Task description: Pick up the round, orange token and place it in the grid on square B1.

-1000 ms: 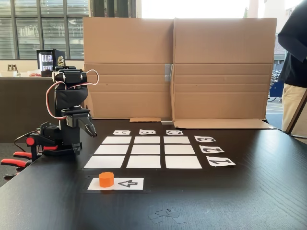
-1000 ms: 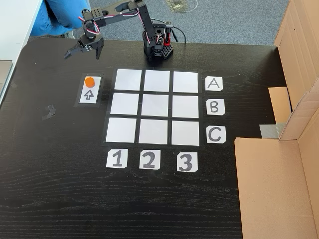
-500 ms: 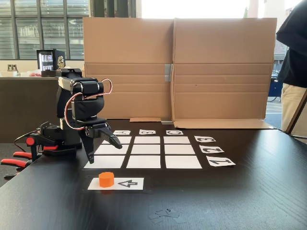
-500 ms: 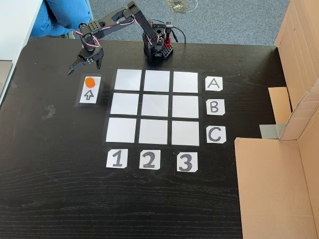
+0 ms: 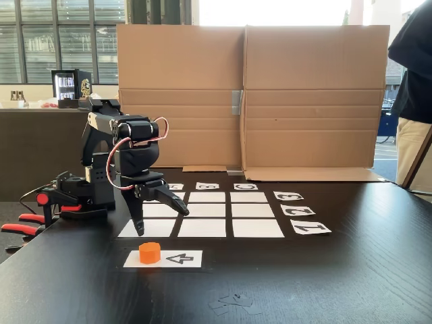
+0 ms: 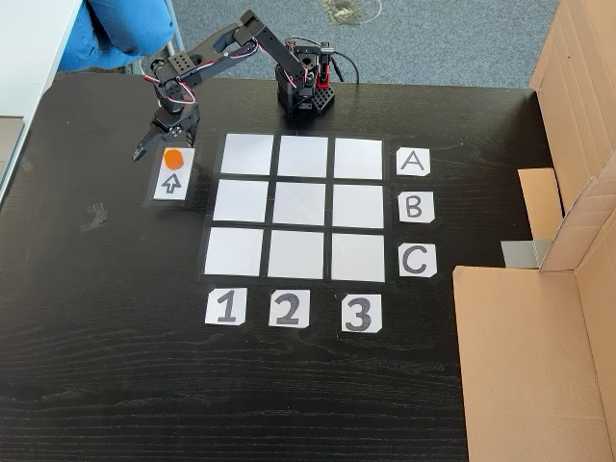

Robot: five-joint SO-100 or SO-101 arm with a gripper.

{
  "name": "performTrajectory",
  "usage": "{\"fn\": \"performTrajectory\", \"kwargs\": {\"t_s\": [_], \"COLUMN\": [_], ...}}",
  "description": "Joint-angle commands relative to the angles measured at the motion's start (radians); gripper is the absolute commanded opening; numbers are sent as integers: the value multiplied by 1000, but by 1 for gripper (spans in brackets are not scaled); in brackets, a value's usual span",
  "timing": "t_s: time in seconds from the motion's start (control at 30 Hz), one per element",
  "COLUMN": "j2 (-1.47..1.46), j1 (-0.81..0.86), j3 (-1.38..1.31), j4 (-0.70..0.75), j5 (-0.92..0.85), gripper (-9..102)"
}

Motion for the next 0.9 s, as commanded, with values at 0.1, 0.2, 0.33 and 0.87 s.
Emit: {"fn": "performTrajectory", "kwargs": {"t_s": [0.1,0.2,0.33,0.87], "j2": [-32,-41,-43,-147], "j1": [-6,-9,-8,81], "j3": [-69,-72,-72,-158], "j4": [-9,-9,-5,-9], "j5": [-14,-23,-26,-35], "gripper": [75,75,76,75]}}
